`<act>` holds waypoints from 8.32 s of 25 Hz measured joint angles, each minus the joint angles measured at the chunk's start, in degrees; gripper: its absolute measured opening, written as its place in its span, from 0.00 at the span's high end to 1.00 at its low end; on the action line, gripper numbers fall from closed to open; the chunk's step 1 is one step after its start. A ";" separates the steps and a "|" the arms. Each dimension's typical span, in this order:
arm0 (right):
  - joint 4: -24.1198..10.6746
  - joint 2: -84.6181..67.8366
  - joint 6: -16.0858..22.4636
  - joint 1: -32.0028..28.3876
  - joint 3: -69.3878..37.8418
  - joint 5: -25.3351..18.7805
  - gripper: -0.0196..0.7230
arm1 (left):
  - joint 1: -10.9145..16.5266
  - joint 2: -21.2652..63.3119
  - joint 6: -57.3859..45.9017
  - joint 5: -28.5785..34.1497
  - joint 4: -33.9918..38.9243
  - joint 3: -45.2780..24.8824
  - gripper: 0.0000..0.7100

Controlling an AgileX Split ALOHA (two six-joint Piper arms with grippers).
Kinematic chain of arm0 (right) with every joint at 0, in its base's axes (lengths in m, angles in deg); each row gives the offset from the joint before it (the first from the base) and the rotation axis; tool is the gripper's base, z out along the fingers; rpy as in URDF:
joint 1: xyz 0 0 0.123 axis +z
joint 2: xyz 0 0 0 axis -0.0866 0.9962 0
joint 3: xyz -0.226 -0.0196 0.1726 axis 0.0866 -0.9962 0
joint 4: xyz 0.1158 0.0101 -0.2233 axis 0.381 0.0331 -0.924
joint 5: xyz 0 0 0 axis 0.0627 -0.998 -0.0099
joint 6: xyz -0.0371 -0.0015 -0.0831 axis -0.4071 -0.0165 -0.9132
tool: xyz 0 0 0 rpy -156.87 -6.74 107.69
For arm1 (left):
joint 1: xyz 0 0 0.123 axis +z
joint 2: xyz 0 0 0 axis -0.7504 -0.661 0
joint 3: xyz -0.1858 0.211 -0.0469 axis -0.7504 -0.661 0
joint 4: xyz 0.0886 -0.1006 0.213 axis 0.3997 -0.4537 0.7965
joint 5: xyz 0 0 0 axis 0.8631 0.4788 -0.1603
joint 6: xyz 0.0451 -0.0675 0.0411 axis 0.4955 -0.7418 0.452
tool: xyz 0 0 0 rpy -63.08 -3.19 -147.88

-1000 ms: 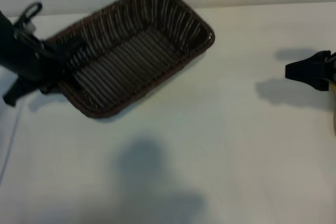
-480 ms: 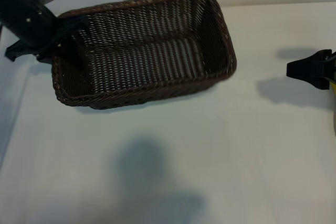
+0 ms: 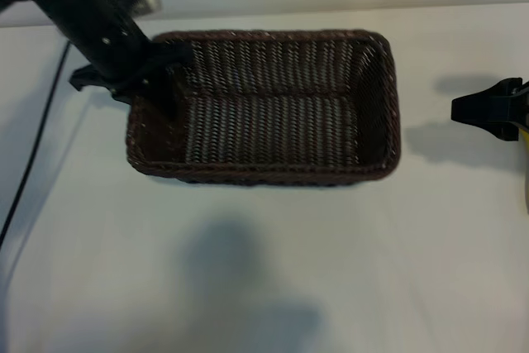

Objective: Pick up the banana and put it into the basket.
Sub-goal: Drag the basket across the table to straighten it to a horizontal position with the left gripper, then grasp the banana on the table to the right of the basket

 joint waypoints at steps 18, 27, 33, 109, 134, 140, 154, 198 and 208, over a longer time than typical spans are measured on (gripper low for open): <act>0.00 0.00 0.00 0.00 0.00 0.29 0.21 | -2.37 -6.45 0.44 -4.91 -0.16 0.02 0.78; 0.00 0.00 0.00 0.00 0.00 0.47 0.21 | -2.37 -6.45 0.44 -5.16 -0.16 0.02 0.77; 0.00 0.00 0.00 0.00 0.00 0.47 0.21 | -2.37 -6.10 0.44 -4.57 -1.29 0.02 0.45; 0.00 0.00 0.09 0.00 0.00 0.46 0.21 | 13.47 94.45 -5.66 -2.19 24.90 -58.24 0.23; 0.00 0.00 0.49 0.00 0.00 1.67 0.21 | 13.47 119.58 -6.00 -5.73 24.06 -62.96 0.23; -0.94 0.92 3.58 0.00 2.76 0.94 0.21 | 13.47 119.58 -6.00 -5.78 23.92 -63.22 0.23; -23.54 11.83 23.21 0.00 17.65 -6.78 0.21 | 13.47 119.58 -6.00 -5.78 23.80 -63.29 0.23; -59.56 35.56 49.40 0.00 25.27 -1.54 0.21 | 13.47 119.58 -6.00 -5.82 23.80 -63.34 0.23; -59.49 38.29 49.40 0.00 25.27 -0.04 0.21 | 13.47 119.58 -6.00 -5.82 23.78 -63.34 0.23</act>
